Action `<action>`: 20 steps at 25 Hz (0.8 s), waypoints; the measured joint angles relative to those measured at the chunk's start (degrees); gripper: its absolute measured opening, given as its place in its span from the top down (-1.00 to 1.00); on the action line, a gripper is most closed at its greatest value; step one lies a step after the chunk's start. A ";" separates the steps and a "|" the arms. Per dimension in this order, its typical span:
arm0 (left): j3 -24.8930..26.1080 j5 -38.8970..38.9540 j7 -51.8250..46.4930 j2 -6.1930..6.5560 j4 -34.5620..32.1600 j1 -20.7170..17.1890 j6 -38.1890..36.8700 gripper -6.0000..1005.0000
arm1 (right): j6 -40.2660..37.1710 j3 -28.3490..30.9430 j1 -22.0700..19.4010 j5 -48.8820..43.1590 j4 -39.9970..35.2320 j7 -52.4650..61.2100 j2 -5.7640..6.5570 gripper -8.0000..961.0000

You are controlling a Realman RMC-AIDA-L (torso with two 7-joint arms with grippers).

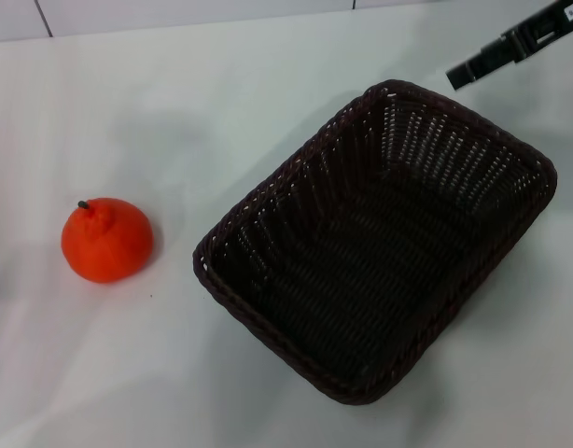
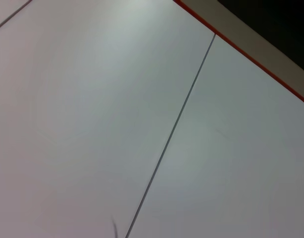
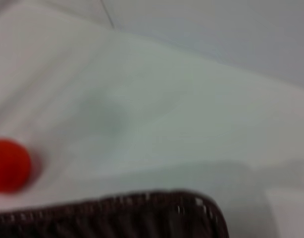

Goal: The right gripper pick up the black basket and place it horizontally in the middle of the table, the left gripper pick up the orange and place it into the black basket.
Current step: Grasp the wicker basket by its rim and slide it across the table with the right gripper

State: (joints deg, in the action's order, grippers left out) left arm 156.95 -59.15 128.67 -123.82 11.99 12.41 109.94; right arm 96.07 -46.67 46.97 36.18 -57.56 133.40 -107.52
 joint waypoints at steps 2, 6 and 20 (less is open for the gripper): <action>0.02 0.00 0.22 0.06 0.11 0.07 -0.03 -0.64 | 0.53 -0.47 0.48 -2.68 0.11 0.22 -0.56 -0.71; 0.03 0.00 0.46 0.07 0.63 0.27 -0.36 -0.64 | 0.31 -1.18 0.91 -6.92 0.21 0.09 -1.98 -0.66; 0.03 0.00 0.51 0.07 1.34 0.98 -1.43 -0.64 | -4.81 -3.92 1.44 -11.95 7.78 -2.91 -4.12 -0.51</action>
State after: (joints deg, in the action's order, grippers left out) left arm 156.98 -59.15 129.18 -123.75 13.33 13.39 108.51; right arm 91.26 -50.59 48.41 24.23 -49.78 130.49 -111.64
